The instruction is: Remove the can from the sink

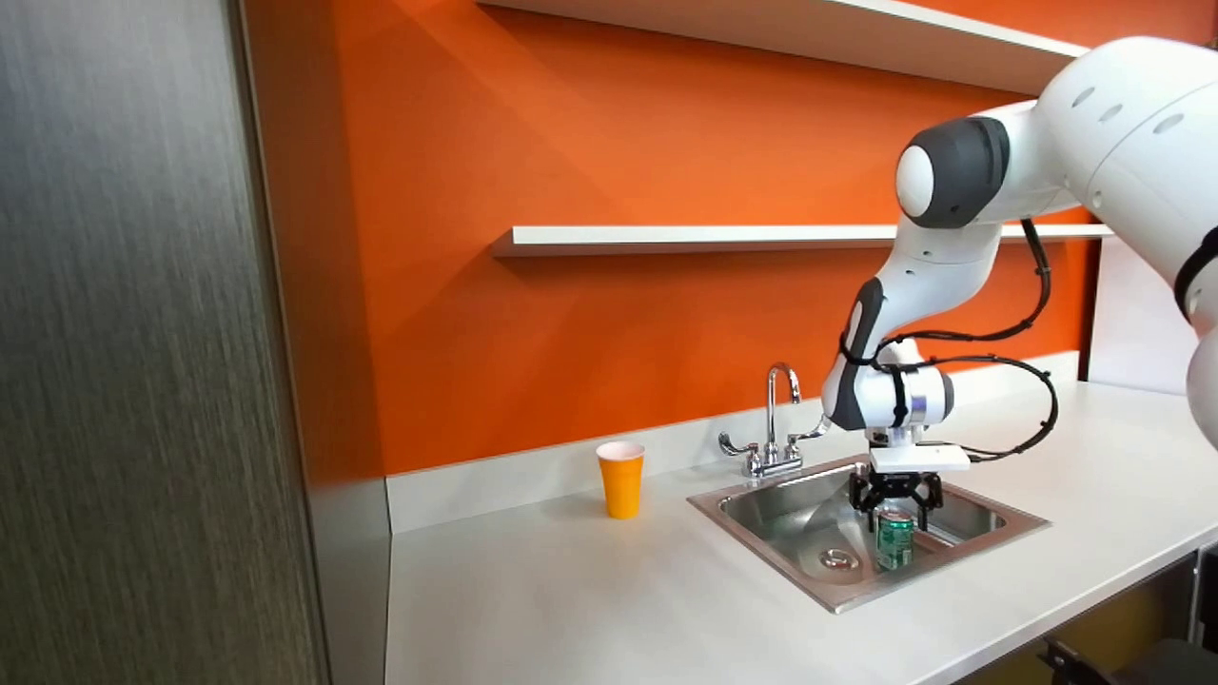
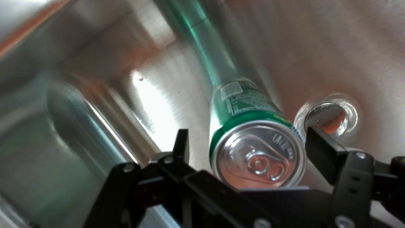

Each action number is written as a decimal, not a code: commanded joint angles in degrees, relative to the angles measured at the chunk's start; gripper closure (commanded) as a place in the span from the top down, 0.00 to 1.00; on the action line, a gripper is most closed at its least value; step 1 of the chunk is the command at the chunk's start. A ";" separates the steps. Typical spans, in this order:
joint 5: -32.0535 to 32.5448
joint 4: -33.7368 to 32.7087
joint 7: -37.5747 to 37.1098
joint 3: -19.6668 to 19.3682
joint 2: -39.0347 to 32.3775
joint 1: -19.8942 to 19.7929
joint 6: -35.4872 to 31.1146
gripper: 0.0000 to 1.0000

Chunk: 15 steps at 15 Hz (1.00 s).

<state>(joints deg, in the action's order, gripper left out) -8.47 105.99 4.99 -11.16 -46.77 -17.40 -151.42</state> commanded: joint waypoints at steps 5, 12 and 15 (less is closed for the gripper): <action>1.25 -0.84 -2.13 0.40 0.33 0.27 -0.57 0.38; 1.62 2.55 -2.54 0.19 6.02 2.13 -0.94 0.38; 2.13 4.55 -2.86 -0.26 9.53 3.33 -0.67 0.38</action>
<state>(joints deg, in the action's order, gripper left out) -8.43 106.43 4.39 -11.02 -42.82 -15.20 -152.35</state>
